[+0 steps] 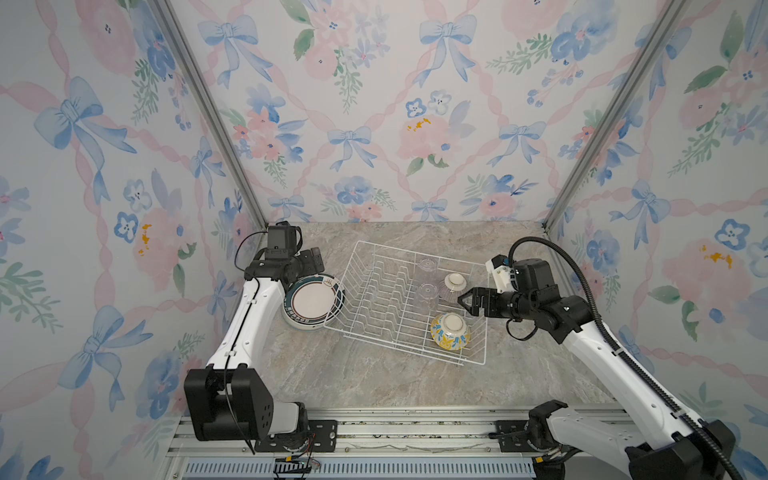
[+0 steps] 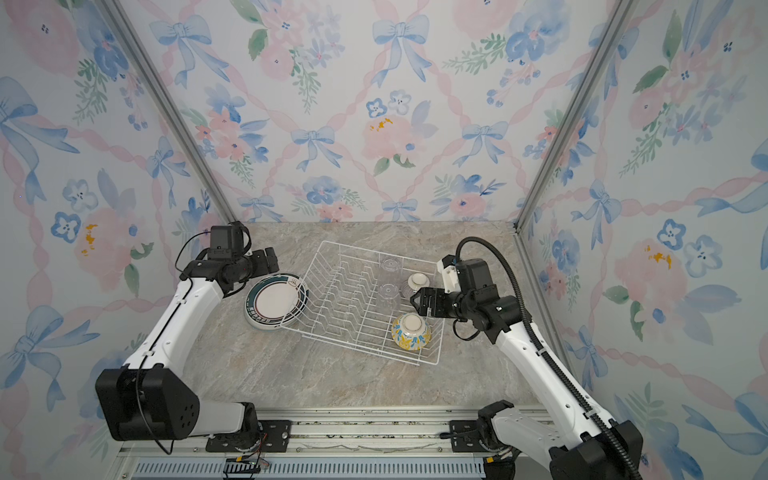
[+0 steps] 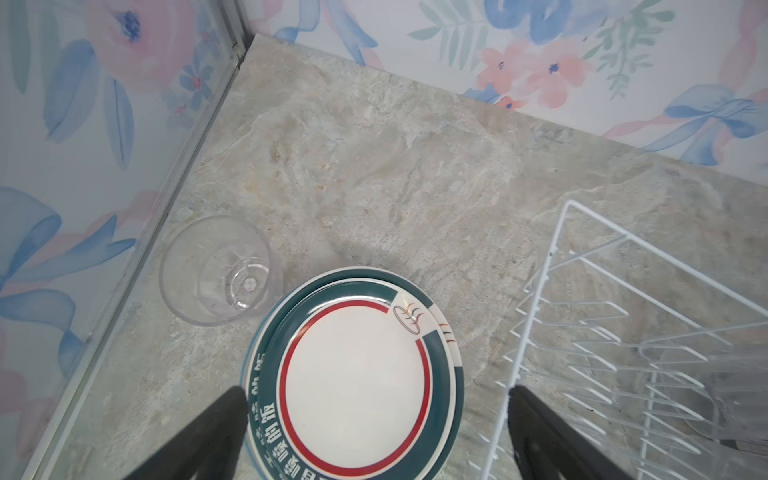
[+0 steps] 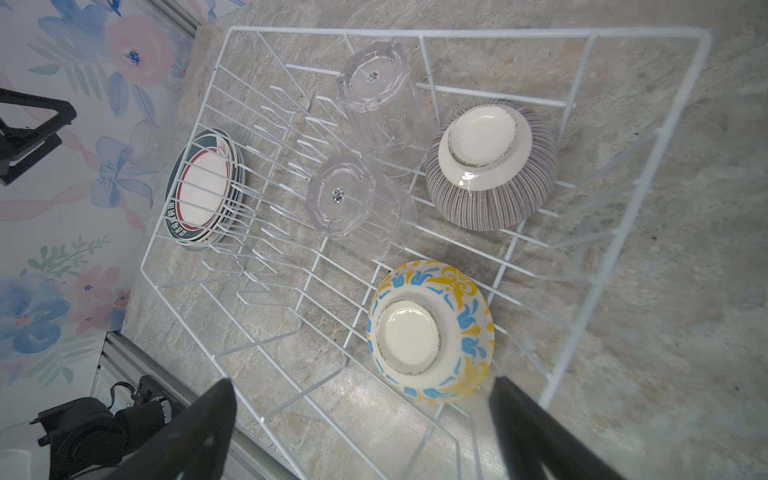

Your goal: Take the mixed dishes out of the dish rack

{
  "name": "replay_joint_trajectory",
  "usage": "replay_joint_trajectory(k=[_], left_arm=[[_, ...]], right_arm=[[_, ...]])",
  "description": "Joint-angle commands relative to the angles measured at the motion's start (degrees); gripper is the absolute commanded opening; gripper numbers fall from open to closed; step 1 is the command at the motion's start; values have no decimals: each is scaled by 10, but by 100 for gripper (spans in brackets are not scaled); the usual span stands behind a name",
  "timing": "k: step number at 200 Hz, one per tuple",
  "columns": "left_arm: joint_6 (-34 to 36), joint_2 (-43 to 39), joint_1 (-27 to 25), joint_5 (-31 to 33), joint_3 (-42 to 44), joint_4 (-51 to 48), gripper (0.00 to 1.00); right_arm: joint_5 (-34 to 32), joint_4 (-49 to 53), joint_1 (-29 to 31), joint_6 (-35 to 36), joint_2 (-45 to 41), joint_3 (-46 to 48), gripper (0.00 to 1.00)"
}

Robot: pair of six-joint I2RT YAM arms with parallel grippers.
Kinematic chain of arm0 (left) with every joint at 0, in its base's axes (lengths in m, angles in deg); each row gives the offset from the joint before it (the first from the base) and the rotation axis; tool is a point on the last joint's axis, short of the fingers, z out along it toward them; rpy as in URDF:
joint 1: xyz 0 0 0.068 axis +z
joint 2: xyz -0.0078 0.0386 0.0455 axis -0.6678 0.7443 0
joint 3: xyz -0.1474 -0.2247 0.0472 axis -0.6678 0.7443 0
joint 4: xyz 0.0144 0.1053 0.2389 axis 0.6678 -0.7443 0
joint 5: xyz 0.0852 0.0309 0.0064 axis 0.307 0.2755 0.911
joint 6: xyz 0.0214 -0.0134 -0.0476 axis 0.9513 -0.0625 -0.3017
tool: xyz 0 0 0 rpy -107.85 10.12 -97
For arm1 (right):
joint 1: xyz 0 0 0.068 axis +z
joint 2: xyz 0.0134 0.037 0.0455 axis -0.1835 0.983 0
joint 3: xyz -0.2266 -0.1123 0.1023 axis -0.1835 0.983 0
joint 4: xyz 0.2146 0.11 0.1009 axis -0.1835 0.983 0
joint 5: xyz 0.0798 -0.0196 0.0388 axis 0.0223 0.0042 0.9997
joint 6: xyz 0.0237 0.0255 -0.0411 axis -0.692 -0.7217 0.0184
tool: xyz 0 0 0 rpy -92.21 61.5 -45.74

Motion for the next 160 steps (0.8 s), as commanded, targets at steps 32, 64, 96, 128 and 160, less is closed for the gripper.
replay_joint_trajectory(k=[32, 64, 96, 128, 160], left_arm=[[-13, -205, -5, -84, 173, 141, 98], [-5, -279, -5, -131, 233, 140, 98], [-19, -321, -5, -152, 283, 142, 98], [-32, -329, -10, -176, 285, 153, 98], [-34, -342, -35, -163, 295, 152, 98]], right_arm=[[-112, -27, 102, -63, 80, -43, 97], [-167, -28, 139, -88, 140, -76, 97], [-198, -14, 154, -98, 200, -109, 97], [-207, -3, 155, -100, 263, -150, 97], [-222, 19, 168, -87, 336, -216, 97]])
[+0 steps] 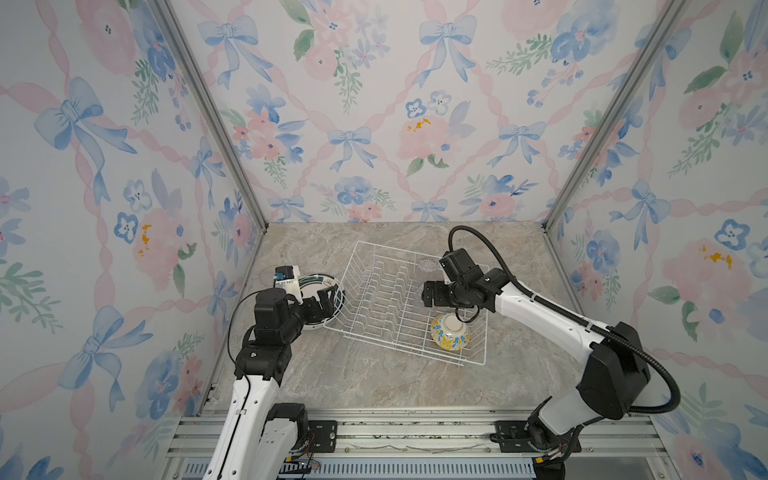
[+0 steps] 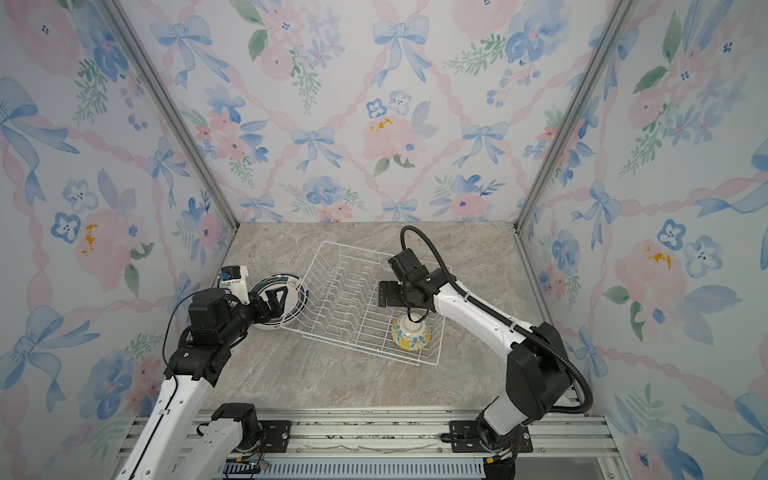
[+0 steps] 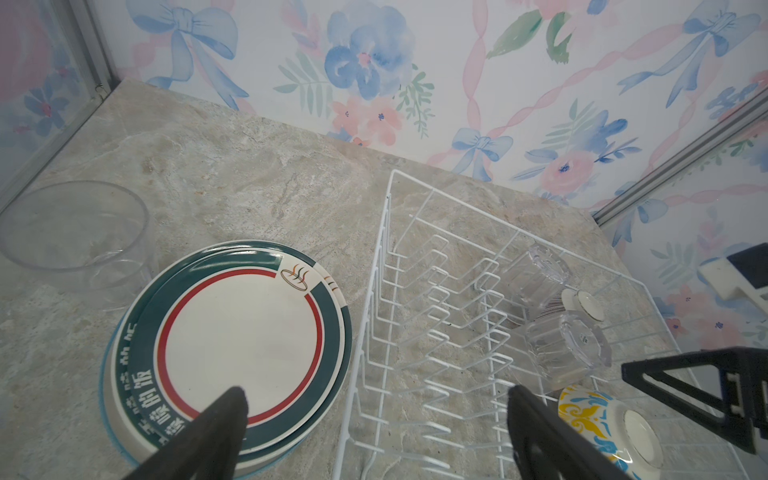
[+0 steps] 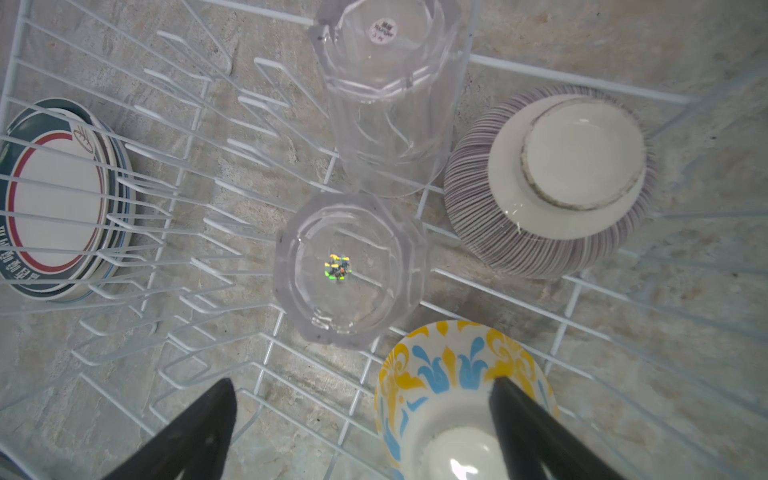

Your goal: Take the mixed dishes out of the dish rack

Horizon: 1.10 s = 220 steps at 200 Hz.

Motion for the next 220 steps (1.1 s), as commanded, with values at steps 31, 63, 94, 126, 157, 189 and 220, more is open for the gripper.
replay_joint_trajectory(k=[31, 63, 94, 126, 157, 189, 220], left_arm=[[1, -7, -45, 19, 0, 4, 98], [1, 9, -75, 31, 0, -1, 98], [4, 24, -90, 46, -7, -5, 98], [3, 34, -95, 55, -9, -6, 98], [1, 38, -95, 57, -8, -7, 98], [1, 44, -94, 61, -8, -7, 98], [1, 48, -94, 62, -8, -6, 98]], right_arm=[[-63, 69, 28, 8, 108, -119, 97], [-70, 85, 32, -7, 157, -156, 100], [-73, 103, 35, -19, 176, -176, 98], [-78, 110, 37, -21, 175, -172, 94], [-79, 105, 38, -22, 173, -161, 89], [-77, 99, 36, -19, 177, -161, 82], [-72, 95, 36, -16, 182, -166, 76]])
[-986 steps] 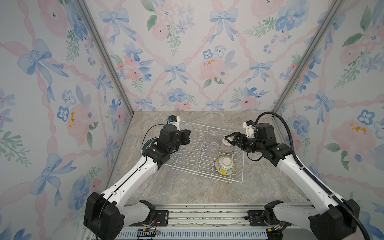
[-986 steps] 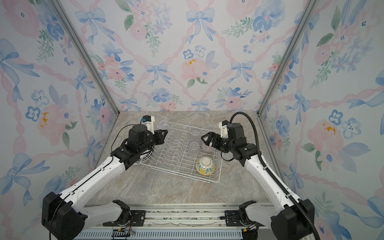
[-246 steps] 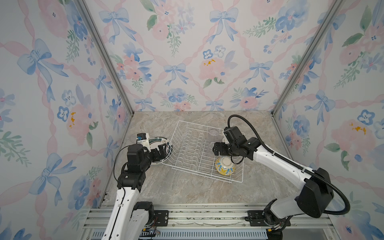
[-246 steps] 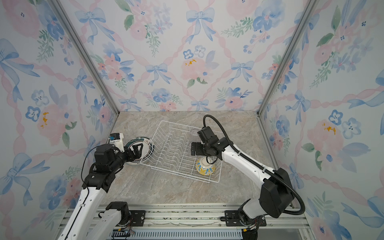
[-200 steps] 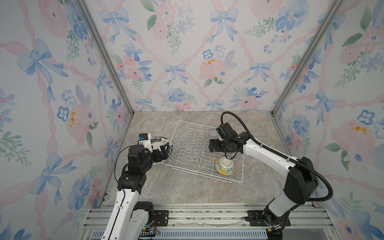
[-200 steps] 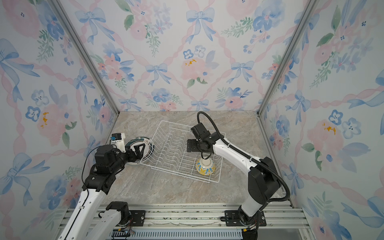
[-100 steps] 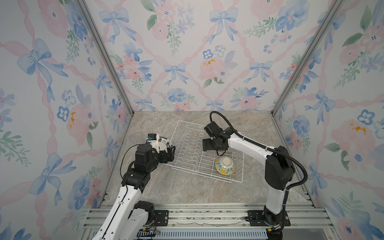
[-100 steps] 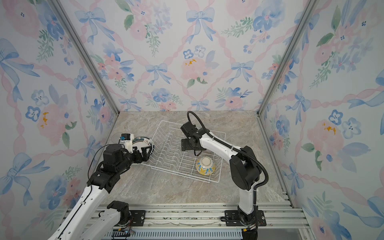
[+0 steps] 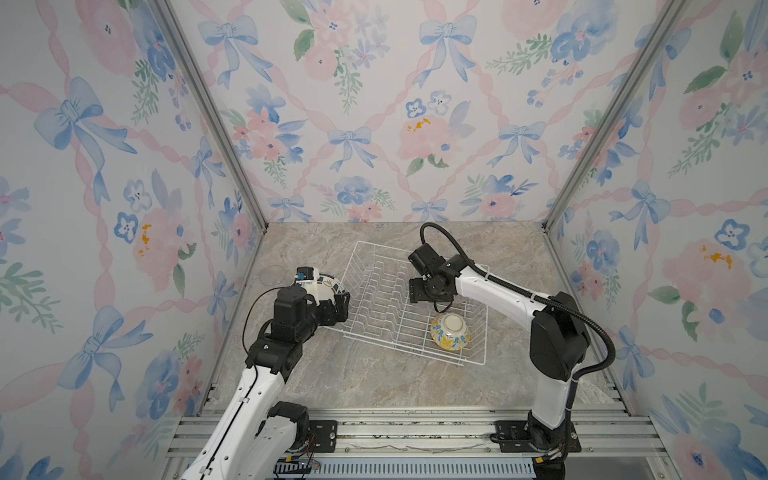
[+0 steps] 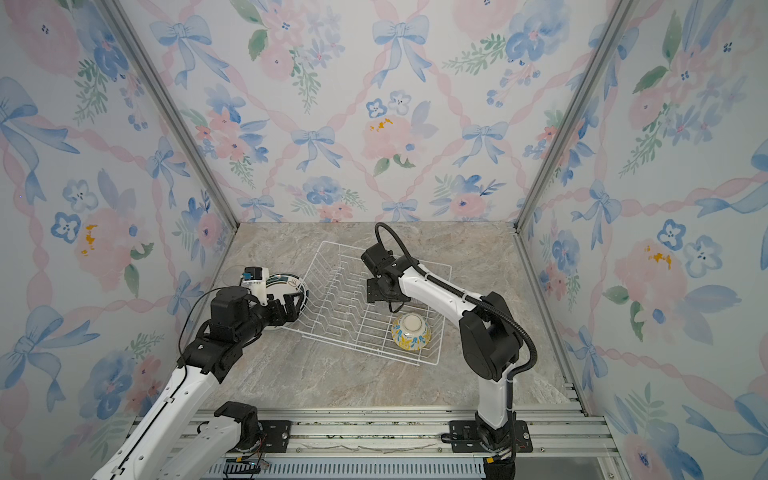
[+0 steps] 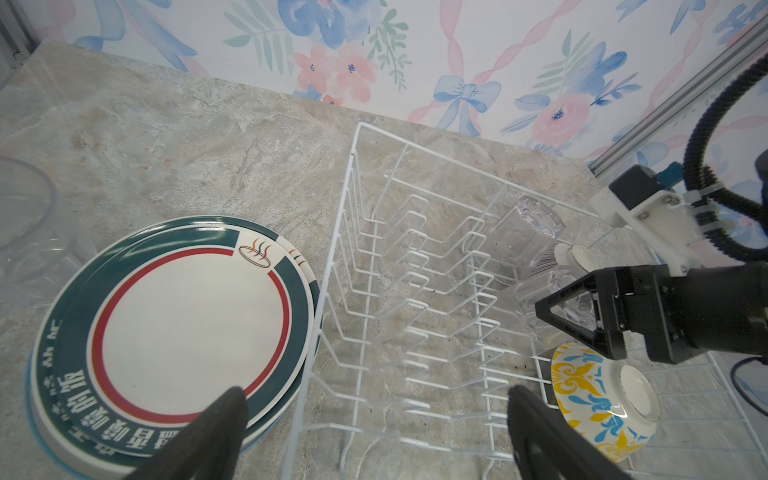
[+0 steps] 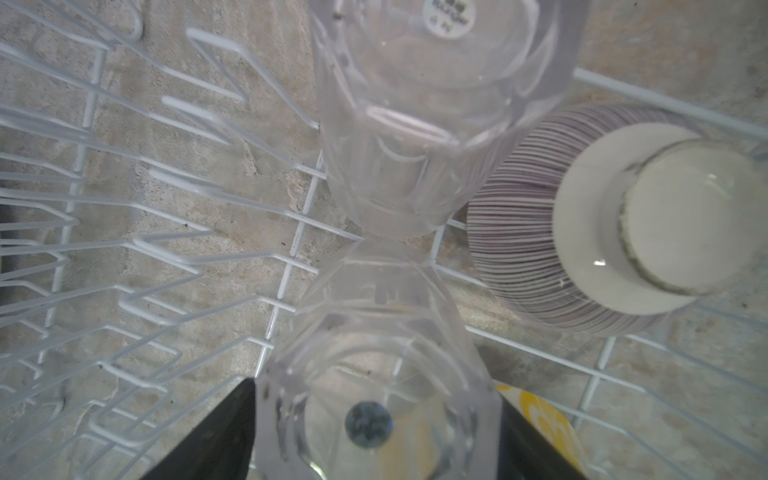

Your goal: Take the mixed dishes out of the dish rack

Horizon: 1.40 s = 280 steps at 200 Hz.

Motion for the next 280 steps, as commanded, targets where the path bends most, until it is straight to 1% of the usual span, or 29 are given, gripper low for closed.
replay_joint_trajectory(k=[1, 26, 67, 86, 99, 126, 168, 177, 200, 280], left_arm=[[1, 2, -2, 8, -10, -8, 98], [-1, 1, 6, 7, -7, -8, 98], [-5, -4, 28, 3, -3, -7, 98], [-7, -2, 42, -3, -1, -7, 98], [-10, 0, 52, -10, -1, -7, 98], [-12, 1, 65, -19, -1, -7, 98], [-16, -1, 87, -27, 1, -6, 98], [-17, 0, 92, -30, 1, -6, 98], [-19, 3, 99, -36, 2, -6, 98], [-23, 11, 114, -47, 2, -5, 98]], right_arm=[[-3, 7, 5, 1, 11, -10, 76], [-1, 9, 5, 8, 16, -14, 74], [-5, 20, 6, 19, 28, -25, 75], [3, 18, 5, 23, 30, -28, 74], [10, 8, 5, 22, 26, -23, 70], [16, -3, 2, 21, 16, -15, 66], [28, -19, -6, 27, -4, -1, 63], [36, -26, -9, 25, -8, 5, 61], [50, -42, -15, 19, -17, 17, 60], [58, -55, -19, 21, -45, 28, 55]])
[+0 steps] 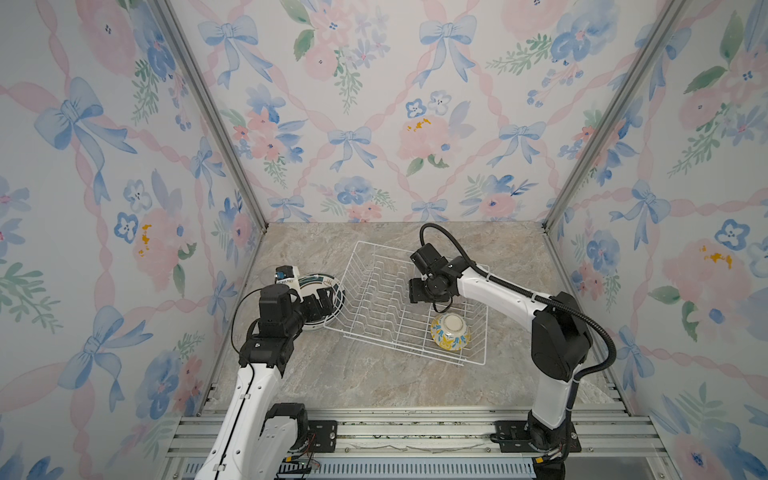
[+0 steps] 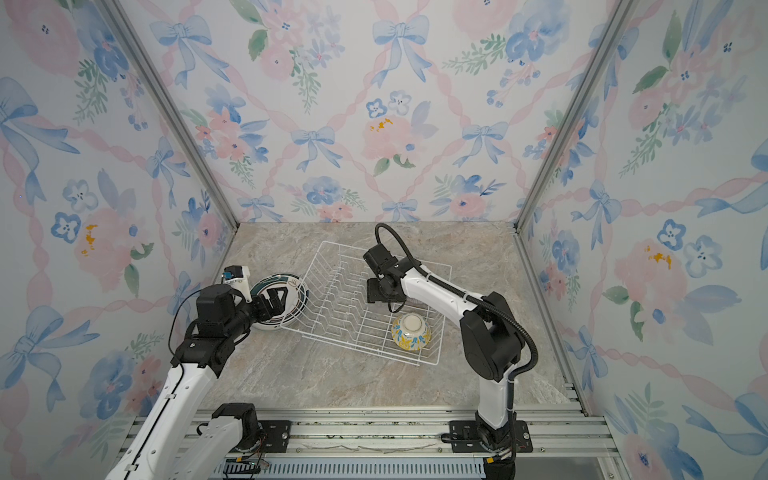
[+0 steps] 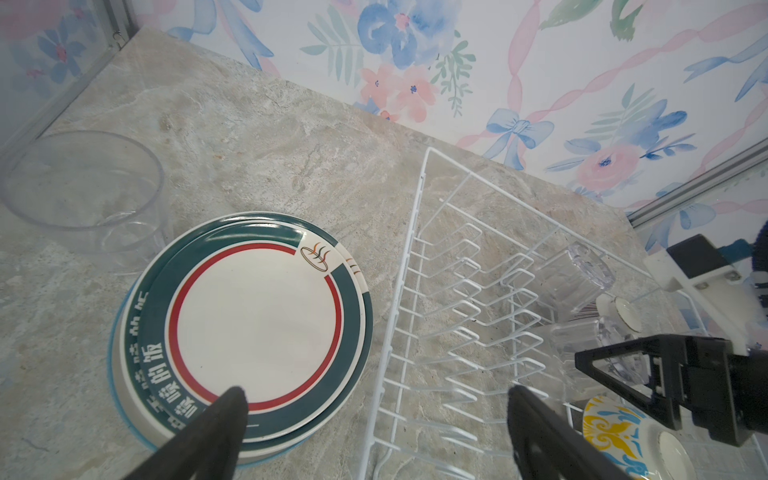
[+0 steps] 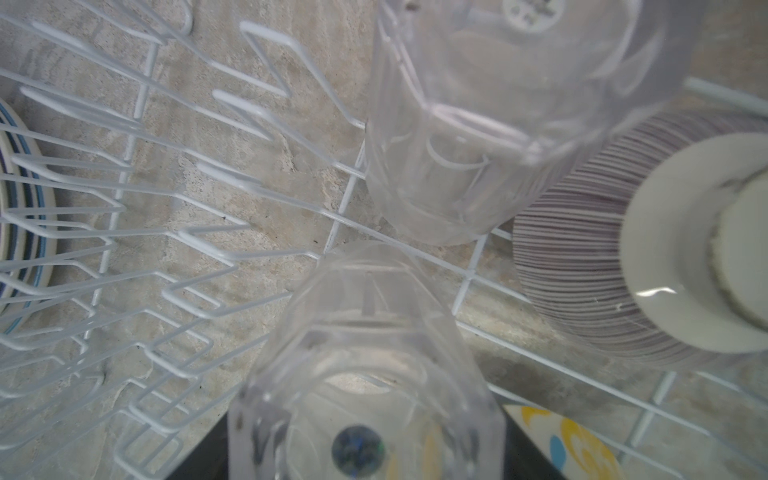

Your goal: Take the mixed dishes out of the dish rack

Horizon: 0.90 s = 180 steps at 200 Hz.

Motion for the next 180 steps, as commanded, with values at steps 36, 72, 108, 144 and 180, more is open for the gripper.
replay_joint_trajectory(k=[36, 72, 108, 144, 180], left_arm=[[-3, 11, 3, -25, -8, 5, 98], [-15, 31, 2, -47, -29, 13, 98], [-69, 36, -21, -61, -26, 61, 98], [-104, 41, -70, -40, -20, 108, 98], [-116, 50, -97, -25, -22, 127, 98]], right_arm=[[13, -20, -10, -2, -53, 15, 53], [23, -34, -15, -6, -74, 32, 53], [33, -45, -19, -12, -88, 40, 52], [59, -55, -28, -16, -99, 40, 52], [88, -68, -45, -27, -118, 44, 52]])
